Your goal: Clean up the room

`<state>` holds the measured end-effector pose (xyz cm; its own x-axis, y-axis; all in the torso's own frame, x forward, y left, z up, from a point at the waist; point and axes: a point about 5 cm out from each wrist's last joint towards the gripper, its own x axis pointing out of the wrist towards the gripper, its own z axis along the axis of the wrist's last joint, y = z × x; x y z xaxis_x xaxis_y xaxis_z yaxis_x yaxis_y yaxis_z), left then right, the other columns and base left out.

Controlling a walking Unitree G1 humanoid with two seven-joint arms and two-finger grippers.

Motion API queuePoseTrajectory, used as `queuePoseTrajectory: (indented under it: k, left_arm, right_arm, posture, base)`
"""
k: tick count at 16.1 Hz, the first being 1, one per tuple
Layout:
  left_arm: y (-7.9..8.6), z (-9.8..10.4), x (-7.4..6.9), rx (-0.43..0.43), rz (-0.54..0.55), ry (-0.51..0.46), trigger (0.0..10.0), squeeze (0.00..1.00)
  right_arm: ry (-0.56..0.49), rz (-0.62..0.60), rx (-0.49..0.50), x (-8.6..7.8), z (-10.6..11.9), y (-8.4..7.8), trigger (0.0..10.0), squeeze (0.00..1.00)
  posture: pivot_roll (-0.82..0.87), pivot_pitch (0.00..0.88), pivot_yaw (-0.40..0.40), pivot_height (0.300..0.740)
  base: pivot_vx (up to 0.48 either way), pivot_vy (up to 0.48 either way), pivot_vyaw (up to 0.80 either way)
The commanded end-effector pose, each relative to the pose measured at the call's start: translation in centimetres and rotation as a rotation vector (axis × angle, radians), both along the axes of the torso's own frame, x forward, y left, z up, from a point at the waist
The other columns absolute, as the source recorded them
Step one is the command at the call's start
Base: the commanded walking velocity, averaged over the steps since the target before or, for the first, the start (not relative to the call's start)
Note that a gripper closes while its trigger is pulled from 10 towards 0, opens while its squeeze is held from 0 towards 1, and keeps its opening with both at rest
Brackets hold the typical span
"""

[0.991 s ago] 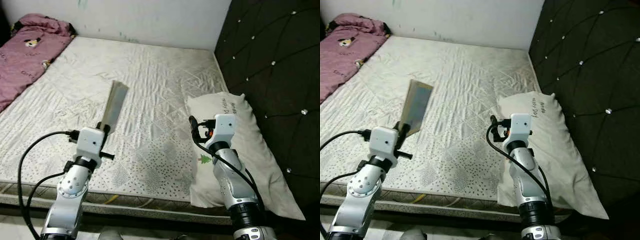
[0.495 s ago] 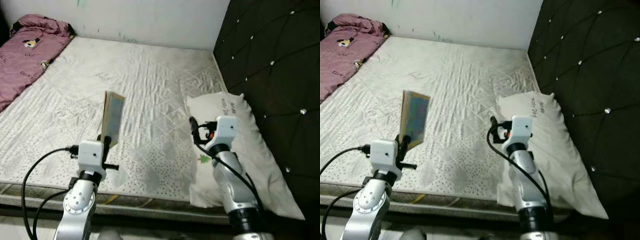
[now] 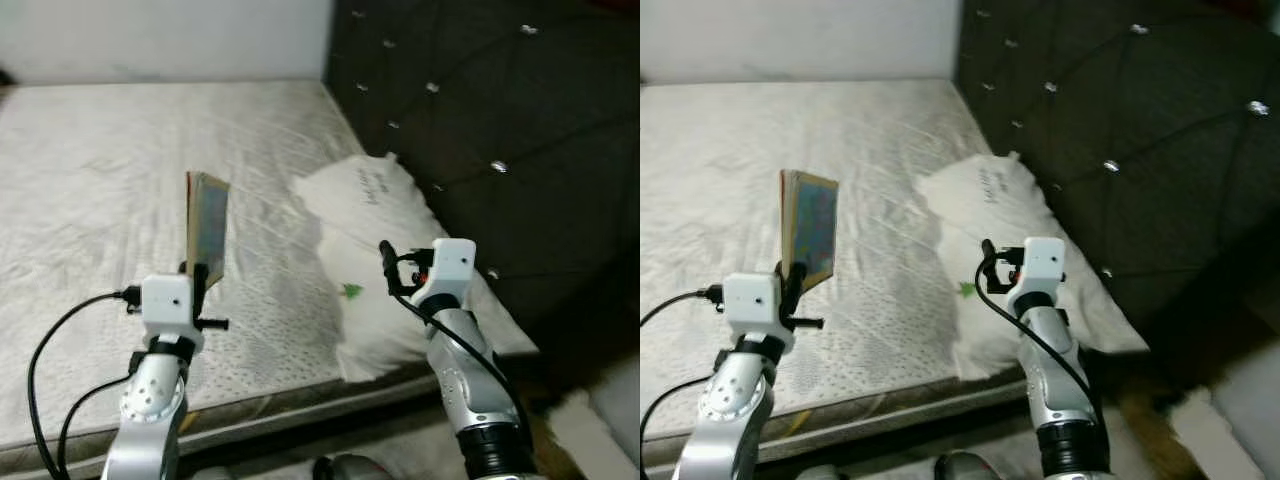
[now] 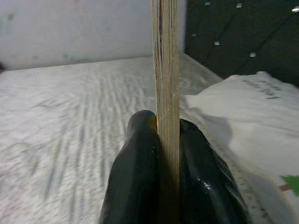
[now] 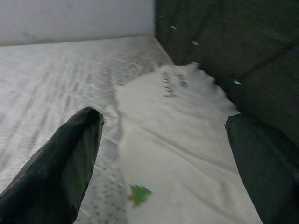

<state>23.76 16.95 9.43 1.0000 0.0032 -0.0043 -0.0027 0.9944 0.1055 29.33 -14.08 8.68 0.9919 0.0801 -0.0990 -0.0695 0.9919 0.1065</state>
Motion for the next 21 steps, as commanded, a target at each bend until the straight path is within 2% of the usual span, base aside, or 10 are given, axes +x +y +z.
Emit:
queuePoseTrajectory:
  k: [1, 10, 17, 21]
  left_arm:
    - [-0.01, 0.99, 0.17, 0.001, 0.001, -0.046, 10.0, 0.0]
    - [0.18, 1.17, 0.52, -0.005, 0.023, -0.045, 10.0, 0.0]
    - [0.12, 1.25, 0.86, 0.001, 0.026, -0.047, 10.0, 0.0]
    - [0.05, 1.23, 0.89, 0.003, 0.026, -0.045, 10.0, 0.0]
  right_arm:
    - [-0.034, 0.006, -0.005, 0.16, 0.9, 0.21, 10.0, 0.0]
    - [-0.043, 0.034, 0.002, 0.16, 1.1, 0.69, 10.0, 0.0]
    - [-0.043, 0.044, -0.007, 0.34, 1.11, 0.81, 10.0, 0.0]
    - [-0.038, 0.047, -0.004, 0.31, 0.98, 0.84, 10.0, 0.0]
  posture:
    - [0.07, 0.056, -0.061, 0.74]
    - [0.07, 0.067, -0.056, 0.74]
    - [0.07, 0.074, -0.059, 0.645]
    - [0.07, 0.072, -0.057, 0.62]
  base:
    - [0.0, 0.0, 0.0]
    - [0.0, 0.0, 0.0]
    - [0.0, 0.0, 0.0]
    - [0.0, 0.0, 0.0]
